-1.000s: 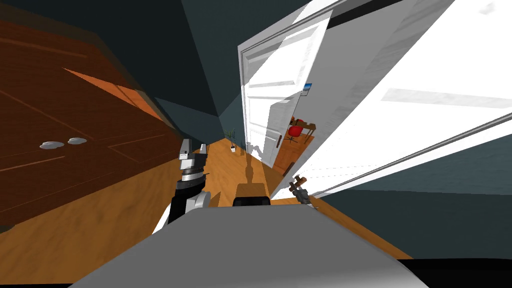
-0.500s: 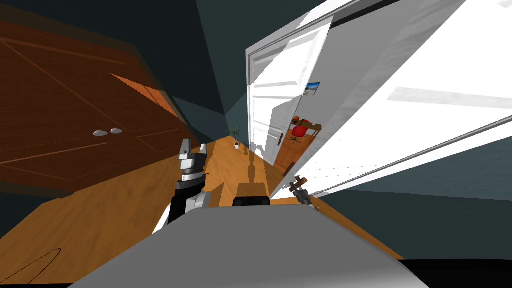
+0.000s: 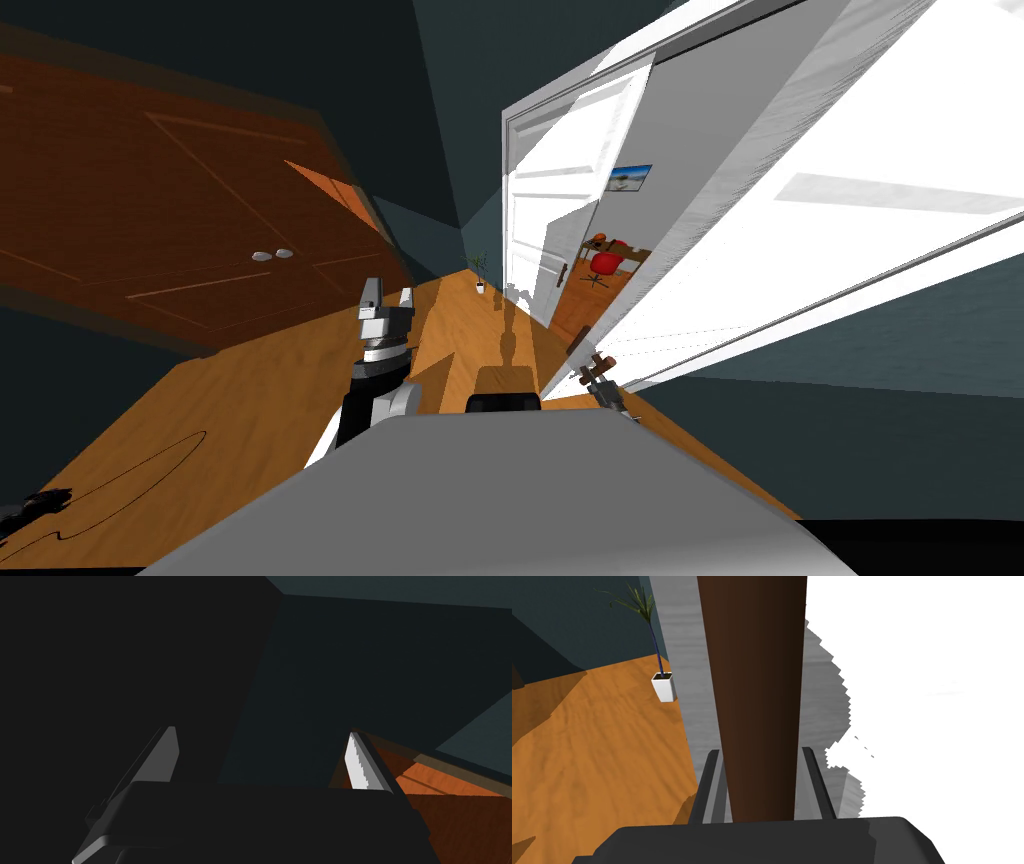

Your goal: Pull the door open

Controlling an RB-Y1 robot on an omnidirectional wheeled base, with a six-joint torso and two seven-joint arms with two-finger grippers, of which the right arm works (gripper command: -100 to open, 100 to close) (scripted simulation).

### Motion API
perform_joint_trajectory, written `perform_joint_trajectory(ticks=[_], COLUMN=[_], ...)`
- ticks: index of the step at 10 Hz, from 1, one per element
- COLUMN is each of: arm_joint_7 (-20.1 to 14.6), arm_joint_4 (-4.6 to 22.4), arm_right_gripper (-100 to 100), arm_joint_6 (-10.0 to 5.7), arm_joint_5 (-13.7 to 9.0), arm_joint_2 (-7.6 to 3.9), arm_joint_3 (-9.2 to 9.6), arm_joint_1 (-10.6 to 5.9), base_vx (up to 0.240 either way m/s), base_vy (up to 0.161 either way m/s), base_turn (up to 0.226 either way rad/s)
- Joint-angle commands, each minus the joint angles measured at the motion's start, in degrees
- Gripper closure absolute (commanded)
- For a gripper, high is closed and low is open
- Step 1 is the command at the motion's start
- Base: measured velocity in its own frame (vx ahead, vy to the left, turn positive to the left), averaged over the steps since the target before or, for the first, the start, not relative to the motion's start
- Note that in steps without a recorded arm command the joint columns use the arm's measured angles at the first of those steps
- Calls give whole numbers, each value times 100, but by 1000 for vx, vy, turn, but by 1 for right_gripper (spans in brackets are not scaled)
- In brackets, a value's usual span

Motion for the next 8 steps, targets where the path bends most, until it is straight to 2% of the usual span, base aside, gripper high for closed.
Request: perform_joint_trajectory(ticks=[1,2,8], arm_joint_7=[-55,-29,-166], arm_joint_4=[57,45,283], arm_right_gripper=[100,100,100], arm_joint_6=[-116,-50,-252], arm_joint_5=[14,12,56], arm_joint_2=[-22,-7,-39], arm_joint_3=[18,20,132], arm_joint_1=[-38,-13,-121], base_vx=[-191,-80,-189], base_vy=[-60,-26,-63], base_turn=[114,26,141])
